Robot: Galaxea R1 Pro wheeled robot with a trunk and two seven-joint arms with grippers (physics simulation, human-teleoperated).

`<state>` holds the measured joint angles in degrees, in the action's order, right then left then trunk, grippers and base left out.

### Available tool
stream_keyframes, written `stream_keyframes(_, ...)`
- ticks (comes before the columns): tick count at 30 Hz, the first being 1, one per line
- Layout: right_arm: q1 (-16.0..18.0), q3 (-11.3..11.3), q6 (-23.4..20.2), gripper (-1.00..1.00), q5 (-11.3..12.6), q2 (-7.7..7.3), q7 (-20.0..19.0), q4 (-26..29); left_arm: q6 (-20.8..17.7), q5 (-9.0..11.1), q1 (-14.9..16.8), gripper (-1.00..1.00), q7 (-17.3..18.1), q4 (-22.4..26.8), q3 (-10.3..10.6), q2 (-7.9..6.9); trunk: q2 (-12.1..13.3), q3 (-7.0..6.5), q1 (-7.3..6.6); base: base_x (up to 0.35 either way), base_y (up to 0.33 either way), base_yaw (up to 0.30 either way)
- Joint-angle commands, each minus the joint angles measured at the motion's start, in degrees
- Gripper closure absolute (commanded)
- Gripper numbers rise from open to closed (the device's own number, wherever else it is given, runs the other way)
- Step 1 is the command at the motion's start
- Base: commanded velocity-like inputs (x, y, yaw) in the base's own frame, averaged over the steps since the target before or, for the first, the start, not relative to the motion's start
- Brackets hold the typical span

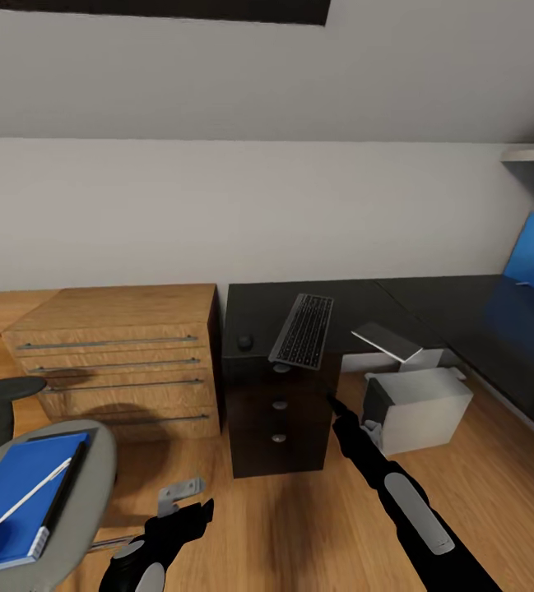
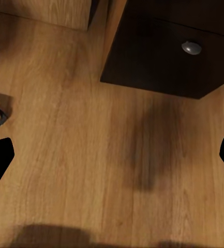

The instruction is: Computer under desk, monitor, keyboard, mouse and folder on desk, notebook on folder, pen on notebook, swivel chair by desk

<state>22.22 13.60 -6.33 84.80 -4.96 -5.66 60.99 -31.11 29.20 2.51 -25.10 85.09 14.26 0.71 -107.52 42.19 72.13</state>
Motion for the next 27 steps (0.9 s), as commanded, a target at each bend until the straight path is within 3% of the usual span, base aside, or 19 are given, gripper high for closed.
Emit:
stream_keyframes(1,0.0,0.1,0.0,-1.0,0.5,-0.03,-0.1,0.0,-0.1,0.6,0.0,-1.0,-0.6,0.1,0.1,-0.01,-0.4,0.24,0.22,0.0,0.0,0.0)
stream_keyframes(5,0.0,0.2,-0.2,-1.0,0.7,0.04,-0.1,0.1,-0.1,0.5,0.0,-1.0,-0.6,0.0,0.1,-0.05,-2.0,0.96,1.1,0.0,0.0,0.0)
stream_keyframes(13,0.0,0.1,-0.1,-1.0,0.5,-0.12,-0.1,0.2,-0.2,0.7,0.0,-1.0,0.1,0.0,0.3,-0.24,-2.0,0.96,1.1,0.0,0.0,0.0)
stream_keyframes(27,0.0,0.1,-0.1,-1.0,0.5,-0.03,-0.1,0.2,-0.2,0.7,0.0,-1.0,0.2,-0.8,0.5,-0.36,-2.0,0.96,1.1,0.158,0.0,0.0)
